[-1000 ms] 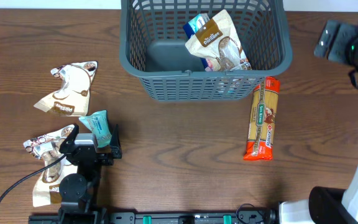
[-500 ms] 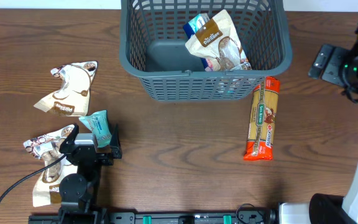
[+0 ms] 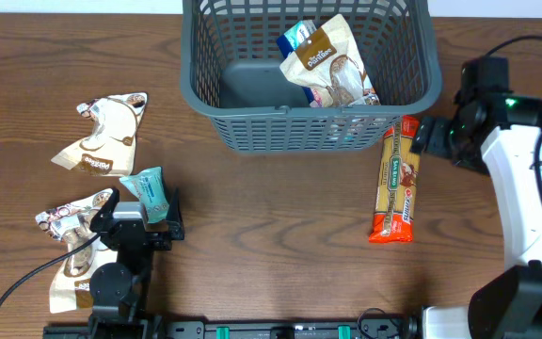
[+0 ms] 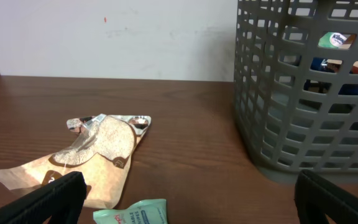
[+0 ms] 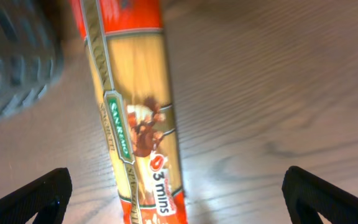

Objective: Pack container
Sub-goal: 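Move the right gripper down onto the spaghetti box, then grasp the spaghetti box with the right gripper and lift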

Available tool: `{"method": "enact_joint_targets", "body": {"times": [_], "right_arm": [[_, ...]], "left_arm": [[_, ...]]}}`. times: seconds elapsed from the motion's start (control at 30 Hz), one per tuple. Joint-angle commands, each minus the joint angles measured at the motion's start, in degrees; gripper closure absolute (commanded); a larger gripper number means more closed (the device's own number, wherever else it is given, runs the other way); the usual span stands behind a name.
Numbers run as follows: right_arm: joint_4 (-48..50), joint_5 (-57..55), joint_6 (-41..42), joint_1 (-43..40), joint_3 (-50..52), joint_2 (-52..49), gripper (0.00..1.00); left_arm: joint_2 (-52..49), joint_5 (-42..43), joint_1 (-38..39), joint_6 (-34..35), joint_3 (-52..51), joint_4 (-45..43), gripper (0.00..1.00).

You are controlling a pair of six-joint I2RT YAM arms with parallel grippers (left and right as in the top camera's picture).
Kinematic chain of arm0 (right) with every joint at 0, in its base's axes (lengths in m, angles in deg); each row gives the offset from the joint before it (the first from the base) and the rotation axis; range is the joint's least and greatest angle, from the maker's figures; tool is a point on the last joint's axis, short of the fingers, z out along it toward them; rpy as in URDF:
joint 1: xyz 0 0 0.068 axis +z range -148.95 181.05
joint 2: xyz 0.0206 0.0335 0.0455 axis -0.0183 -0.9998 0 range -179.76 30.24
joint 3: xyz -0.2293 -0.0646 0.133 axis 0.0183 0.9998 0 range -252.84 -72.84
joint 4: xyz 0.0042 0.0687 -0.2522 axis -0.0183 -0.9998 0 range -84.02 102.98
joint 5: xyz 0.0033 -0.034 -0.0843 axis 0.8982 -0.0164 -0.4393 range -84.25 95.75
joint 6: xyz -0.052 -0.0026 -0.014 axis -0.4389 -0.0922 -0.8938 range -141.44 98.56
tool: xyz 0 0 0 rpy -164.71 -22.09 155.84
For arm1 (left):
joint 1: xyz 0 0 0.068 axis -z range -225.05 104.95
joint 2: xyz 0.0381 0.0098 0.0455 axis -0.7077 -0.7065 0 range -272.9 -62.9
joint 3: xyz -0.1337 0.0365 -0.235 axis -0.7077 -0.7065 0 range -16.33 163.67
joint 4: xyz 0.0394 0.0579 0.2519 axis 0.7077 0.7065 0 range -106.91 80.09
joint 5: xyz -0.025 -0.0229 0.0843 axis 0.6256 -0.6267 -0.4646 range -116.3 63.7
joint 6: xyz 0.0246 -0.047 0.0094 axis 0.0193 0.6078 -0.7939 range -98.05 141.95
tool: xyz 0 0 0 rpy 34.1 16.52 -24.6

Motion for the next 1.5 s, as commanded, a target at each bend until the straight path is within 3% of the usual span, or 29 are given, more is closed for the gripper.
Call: {"method": "enact_joint_targets", "body": {"times": [0.0,0.77,1.47], "right_arm": [[2.08,5.99,-2.69,-0.07,4.0,0.31,0.01],[15.13,12.52,-1.27,-0.04,24.7,0.31,0.01],[30.23,9.55,-0.87,-0.09,31.36,-0.35,0.01]], "left_arm": [[0.39,-0.5,0.22,0.09,-1.27,2.05,0.01],[0.39,-0.5,0.22,0.09,-1.27,2.05,0.01],[0.39,-0.5,0.22,0.11,-1.27,2.05,0.01]]}}
